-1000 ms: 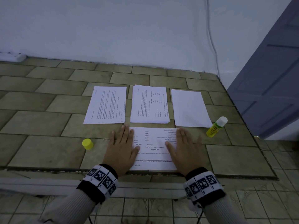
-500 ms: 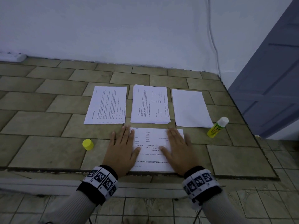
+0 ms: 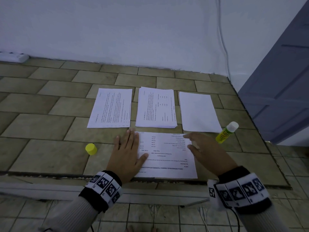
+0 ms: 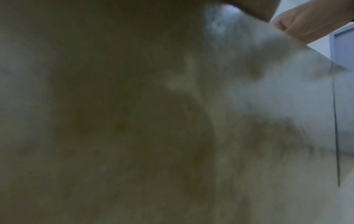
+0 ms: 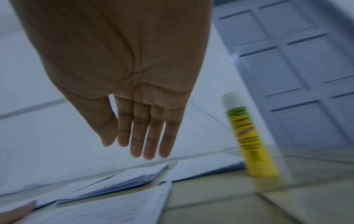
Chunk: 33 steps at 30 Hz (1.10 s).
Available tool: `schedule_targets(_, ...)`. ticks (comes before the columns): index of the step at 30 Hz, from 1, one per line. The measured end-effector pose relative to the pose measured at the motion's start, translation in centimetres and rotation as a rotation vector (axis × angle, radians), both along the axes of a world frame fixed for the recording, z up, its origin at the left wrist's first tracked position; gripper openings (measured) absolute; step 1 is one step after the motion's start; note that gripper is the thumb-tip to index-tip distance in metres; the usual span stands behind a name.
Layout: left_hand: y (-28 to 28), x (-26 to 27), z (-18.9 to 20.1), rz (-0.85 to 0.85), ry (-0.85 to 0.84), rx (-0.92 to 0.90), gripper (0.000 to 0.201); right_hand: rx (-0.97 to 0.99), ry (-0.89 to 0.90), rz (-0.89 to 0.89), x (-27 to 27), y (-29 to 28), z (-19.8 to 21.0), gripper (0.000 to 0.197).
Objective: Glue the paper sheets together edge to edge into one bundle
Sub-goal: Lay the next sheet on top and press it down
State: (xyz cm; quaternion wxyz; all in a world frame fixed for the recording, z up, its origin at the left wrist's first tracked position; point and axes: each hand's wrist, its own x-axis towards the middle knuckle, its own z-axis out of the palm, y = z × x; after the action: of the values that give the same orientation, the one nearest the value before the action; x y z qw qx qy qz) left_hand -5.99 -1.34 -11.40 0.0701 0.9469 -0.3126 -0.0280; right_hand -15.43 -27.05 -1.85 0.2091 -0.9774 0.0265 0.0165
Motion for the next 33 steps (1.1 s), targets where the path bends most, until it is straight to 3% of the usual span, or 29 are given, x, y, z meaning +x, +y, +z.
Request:
schedule_targets(6,0.1,0.0,0.4,-0.009,0.03,0.02,0.108,-0.098,0.232,0.148,3.3,1.4,-1.1,0.051)
schedule_targets(10,0.2,0.0,0.9,-0.019,0.08,0.062,0.121,-0.22,0.239,0.141,4.2,1.8,-2.2,0.055)
schedule_targets(15,0.2,0.1,0.5,-0.021,0.058,0.051,0.12,-0.346,0.245,0.12,5.3,1.7,-2.1,0.047)
schedule_targets(20,0.2,0.1,0.7,-0.027,0.05,0.051,0.119,-0.288,0.338,0.095,6.2,1.7,-1.6,0.042)
schedule_targets(33,0.3,0.0,0.3,-0.045,0.016,0.019,0.115,-0.184,0.36,0.025,6.8,-0.1,-1.4,0.035)
